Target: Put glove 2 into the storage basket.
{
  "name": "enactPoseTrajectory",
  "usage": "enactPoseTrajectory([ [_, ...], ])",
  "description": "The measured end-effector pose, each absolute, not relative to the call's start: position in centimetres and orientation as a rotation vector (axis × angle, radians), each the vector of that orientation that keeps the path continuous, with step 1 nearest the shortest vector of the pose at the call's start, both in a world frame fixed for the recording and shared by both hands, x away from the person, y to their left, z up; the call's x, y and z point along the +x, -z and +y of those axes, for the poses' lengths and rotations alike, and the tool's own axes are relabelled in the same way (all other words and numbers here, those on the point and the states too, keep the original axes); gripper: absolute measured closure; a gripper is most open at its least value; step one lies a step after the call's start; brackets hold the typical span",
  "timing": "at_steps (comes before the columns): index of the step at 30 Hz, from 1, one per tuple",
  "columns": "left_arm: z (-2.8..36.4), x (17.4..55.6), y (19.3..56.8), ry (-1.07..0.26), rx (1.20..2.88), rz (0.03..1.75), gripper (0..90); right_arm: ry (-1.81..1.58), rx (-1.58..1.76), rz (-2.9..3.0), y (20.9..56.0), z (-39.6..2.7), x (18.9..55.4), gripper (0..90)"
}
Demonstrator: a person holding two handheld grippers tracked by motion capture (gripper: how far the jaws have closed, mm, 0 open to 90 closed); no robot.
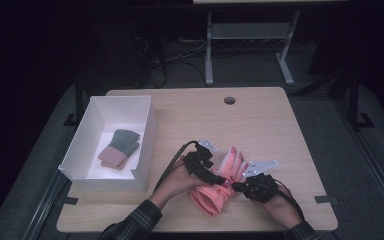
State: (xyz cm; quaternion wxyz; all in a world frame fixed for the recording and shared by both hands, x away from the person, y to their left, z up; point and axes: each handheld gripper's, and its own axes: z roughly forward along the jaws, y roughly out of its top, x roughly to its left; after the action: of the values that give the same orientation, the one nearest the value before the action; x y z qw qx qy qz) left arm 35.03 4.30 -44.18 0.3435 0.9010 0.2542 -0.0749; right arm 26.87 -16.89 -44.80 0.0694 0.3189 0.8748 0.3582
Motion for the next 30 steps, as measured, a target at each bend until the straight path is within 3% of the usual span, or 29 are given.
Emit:
enactPoseTrajectory([
  [11, 3.6, 35.2, 45.4, 0.347, 2.349, 0.687, 15.3, -1.061, 0.96, 2.643, 45.5, -16.6, 27.0, 90.0],
  [18, 3.5, 35.4, 45.7, 0.446, 2.335, 0.673, 23.8, -1.063, 0.957, 2.652, 45.5, -16.6, 27.1, 90.0],
  [22, 3.7, 35.7, 45.9, 0.514, 2.317, 0.679, 34.3, -1.061, 0.955, 2.654, 45.5, -16.6, 27.1, 90.0],
  [30, 4.1, 35.7, 45.4, 0.494, 2.32, 0.66, 56.9, -1.067, 0.933, 2.65, 45.4, -16.6, 27.0, 90.0],
])
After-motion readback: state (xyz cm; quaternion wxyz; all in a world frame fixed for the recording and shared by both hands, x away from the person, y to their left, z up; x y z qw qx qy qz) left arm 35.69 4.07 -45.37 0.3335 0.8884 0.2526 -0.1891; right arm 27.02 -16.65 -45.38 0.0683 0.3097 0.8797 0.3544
